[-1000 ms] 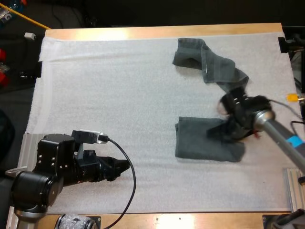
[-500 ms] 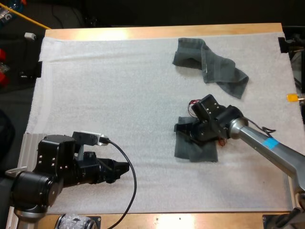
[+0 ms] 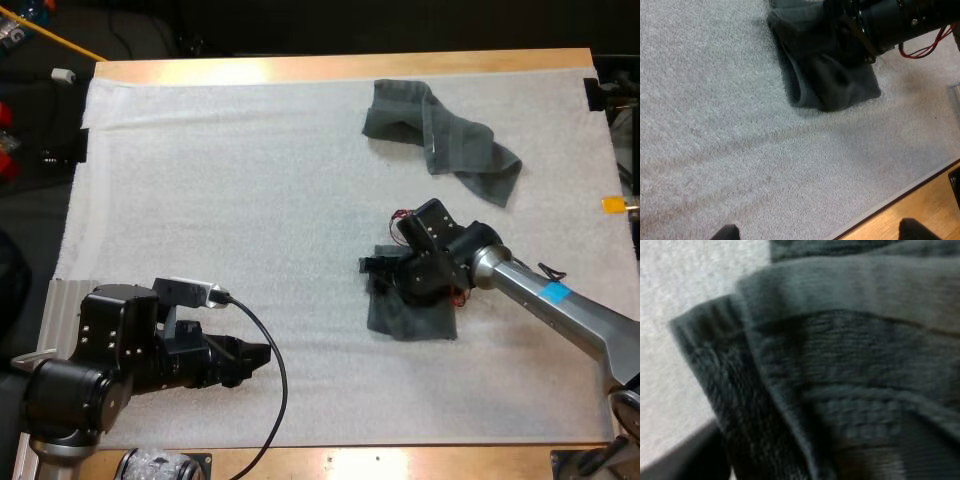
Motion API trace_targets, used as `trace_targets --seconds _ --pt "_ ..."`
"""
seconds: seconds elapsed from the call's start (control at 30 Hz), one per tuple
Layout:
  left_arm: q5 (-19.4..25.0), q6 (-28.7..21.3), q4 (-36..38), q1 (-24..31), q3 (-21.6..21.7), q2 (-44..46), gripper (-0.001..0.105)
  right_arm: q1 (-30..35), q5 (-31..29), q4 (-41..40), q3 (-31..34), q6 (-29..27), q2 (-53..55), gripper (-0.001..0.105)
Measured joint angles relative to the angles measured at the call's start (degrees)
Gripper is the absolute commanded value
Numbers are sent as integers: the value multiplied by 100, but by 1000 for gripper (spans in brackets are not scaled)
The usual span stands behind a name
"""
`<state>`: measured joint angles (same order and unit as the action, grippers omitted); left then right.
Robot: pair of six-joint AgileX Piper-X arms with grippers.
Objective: Pick towel from pile, fold and stack
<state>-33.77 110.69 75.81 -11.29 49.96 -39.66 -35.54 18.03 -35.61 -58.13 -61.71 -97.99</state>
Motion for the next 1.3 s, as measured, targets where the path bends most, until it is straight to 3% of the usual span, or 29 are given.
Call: trace_targets --seconds 0.13,0.43,0.93,1.3 --pt "0 -11 0 0 0 0 62 -6 409 111 -17 0 0 63" --pt "0 -11 0 0 0 0 62 -625 565 328 -17 13 0 63" --pt "0 -156 0 0 0 0 62 -805 -164 91 -17 -34 538 63" --pt "0 -161 0 0 0 0 62 -805 -1381 -1504 -17 -615 2350 63"
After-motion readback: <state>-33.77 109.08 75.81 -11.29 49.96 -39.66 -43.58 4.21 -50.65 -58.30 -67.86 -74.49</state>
